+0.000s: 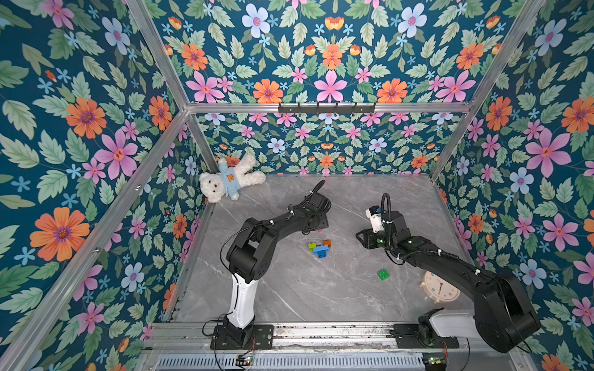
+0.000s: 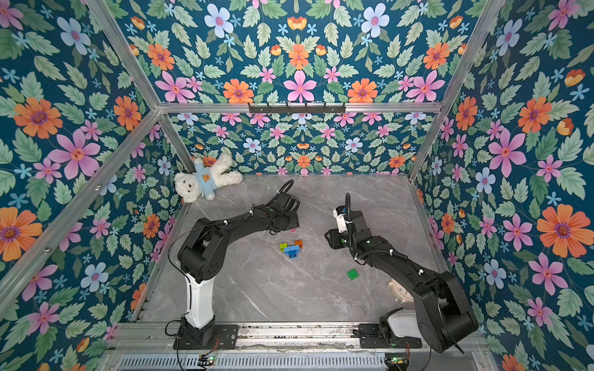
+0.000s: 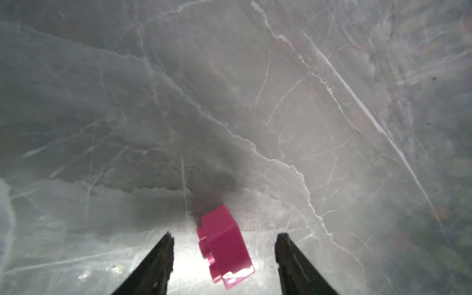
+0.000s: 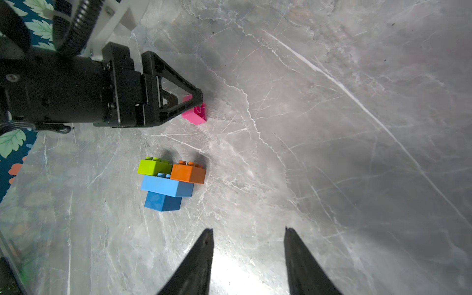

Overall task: Assemble the letter v with lego
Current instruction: Pick up the lego brick from the center of the board.

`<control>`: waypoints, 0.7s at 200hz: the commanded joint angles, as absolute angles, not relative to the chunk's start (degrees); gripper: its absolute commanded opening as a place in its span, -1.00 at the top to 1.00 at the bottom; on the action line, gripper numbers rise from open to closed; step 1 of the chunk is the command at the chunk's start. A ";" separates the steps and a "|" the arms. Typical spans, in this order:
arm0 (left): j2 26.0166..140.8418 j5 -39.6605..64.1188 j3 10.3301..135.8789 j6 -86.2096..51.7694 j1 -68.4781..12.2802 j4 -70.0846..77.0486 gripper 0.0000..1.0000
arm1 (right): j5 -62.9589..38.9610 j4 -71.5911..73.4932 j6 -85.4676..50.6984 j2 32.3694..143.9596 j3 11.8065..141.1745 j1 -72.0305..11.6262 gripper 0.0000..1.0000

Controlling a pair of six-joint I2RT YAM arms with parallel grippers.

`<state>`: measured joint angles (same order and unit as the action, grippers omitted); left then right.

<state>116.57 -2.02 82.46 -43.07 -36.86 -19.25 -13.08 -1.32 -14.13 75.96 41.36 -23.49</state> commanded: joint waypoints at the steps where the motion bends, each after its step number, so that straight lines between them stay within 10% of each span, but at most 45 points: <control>1: 117.63 -3.66 83.32 -44.12 -36.92 -19.31 -0.27 | -13.27 0.46 -13.22 74.87 40.41 -23.34 0.04; 140: 118.65 -5.41 86.17 -30.84 -37.20 -25.59 0.37 | -14.32 2.02 -13.18 74.24 38.68 -22.86 0.04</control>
<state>119.28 -3.99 85.52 -38.17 -37.43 -22.33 -13.47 1.13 -13.28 74.41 38.65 -22.87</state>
